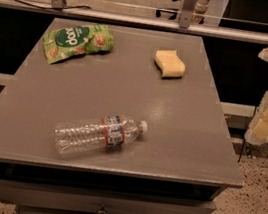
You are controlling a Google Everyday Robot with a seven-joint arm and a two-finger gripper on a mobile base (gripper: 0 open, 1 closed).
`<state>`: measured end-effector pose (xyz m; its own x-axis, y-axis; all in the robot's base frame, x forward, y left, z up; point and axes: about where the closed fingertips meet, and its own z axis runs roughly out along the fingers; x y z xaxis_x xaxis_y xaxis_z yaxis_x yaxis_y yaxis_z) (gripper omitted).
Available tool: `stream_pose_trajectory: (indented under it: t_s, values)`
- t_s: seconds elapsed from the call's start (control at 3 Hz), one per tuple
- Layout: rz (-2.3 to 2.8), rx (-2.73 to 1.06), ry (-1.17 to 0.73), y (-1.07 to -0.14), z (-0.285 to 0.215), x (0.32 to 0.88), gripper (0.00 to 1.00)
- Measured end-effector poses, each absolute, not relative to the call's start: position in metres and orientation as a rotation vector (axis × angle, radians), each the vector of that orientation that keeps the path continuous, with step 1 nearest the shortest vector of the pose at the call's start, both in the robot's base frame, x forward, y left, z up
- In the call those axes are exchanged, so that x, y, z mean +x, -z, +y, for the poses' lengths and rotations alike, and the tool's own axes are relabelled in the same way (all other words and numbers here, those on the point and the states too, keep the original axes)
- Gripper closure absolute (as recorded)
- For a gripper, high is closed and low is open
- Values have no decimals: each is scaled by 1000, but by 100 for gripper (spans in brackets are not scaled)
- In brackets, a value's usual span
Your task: Move green rice chip bag near sponge
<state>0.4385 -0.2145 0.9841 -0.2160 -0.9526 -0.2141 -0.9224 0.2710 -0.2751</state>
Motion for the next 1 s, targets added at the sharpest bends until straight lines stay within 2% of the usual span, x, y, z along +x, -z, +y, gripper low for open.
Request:
stream_pose_trajectory:
  t_s: [0.33,0.67,1.0]
  values:
    - [2192,-1700,123,-985,-210,441,0]
    - [2119,-1668,25,-977,-177,472,0]
    - [1985,-1644,-89,-967,-119,526,0]
